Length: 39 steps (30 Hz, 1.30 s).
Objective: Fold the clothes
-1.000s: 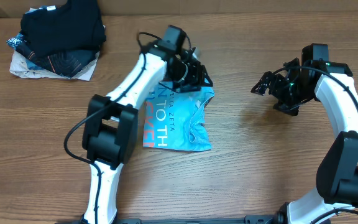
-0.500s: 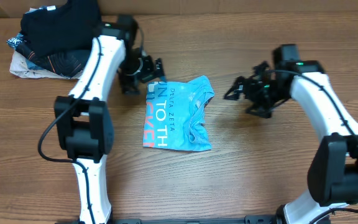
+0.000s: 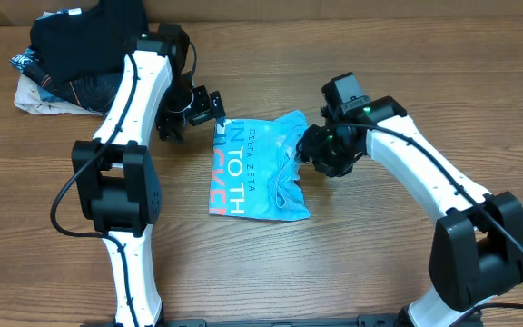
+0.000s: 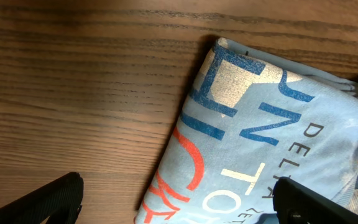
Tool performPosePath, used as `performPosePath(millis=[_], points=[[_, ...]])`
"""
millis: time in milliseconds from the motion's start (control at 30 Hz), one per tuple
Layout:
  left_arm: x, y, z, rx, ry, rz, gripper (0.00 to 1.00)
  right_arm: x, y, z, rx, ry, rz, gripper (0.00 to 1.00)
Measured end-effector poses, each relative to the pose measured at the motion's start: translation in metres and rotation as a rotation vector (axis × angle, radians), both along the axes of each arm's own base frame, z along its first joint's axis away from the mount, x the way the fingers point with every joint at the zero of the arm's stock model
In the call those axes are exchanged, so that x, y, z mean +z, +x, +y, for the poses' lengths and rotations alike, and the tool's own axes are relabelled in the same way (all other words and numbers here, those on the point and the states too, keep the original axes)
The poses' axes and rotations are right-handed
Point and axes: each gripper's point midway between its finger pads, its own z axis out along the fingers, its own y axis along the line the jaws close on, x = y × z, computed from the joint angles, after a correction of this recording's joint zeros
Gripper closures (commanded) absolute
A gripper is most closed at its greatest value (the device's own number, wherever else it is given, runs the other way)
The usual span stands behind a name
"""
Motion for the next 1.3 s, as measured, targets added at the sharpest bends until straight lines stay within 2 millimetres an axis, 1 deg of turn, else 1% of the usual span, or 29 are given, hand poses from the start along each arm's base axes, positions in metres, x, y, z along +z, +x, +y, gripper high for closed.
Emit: performPosePath(millis=[233,367,567,733,867,933,1000,1100,1167,1200,1233,1300], points=[[0.0,-0.001,-0.003,-0.01,0.007,-0.002,0.0,-0.005,0.002,0.011,-0.096,-0.001,0.029,0.45],[0.0,-0.001,-0.003,-0.01,0.008,-0.002,0.0,-0.013,0.002,0.017,-0.133,-0.004,0.056,0.45],[0.0,-0.001,-0.003,-0.01,0.008,-0.002,0.0,-0.029,-0.001,0.019,-0.173,-0.019,0.108,0.46],[0.0,0.0,-0.003,-0.01,0.007,-0.004,0.0,-0.032,0.002,0.02,-0.183,-0.016,0.109,0.46],[0.0,0.0,-0.003,-0.01,0.007,-0.006,0.0,-0.039,0.003,0.021,-0.188,-0.016,0.121,0.48],[0.0,0.0,-0.003,-0.01,0.007,-0.006,0.0,-0.042,0.003,0.021,-0.192,-0.02,0.129,0.53],[0.0,0.0,-0.003,-0.01,0.007,-0.006,0.0,-0.043,0.002,0.021,-0.195,-0.022,0.133,0.67],[0.0,0.0,-0.003,-0.01,0.007,-0.006,0.0,-0.043,0.001,0.02,-0.201,-0.026,0.14,0.83],[-0.001,0.0,-0.003,-0.01,0.008,-0.005,0.0,-0.044,-0.002,0.018,-0.211,-0.037,0.152,0.88],[0.0,0.0,-0.003,-0.01,0.007,-0.005,0.0,-0.045,-0.004,0.016,-0.214,-0.047,0.16,0.94],[0.0,0.0,-0.003,-0.01,0.007,-0.005,0.0,-0.046,-0.008,0.012,-0.217,-0.071,0.172,0.96],[-0.001,0.0,-0.003,-0.01,0.008,-0.005,0.0,-0.048,-0.012,0.006,-0.225,-0.103,0.184,0.96]])
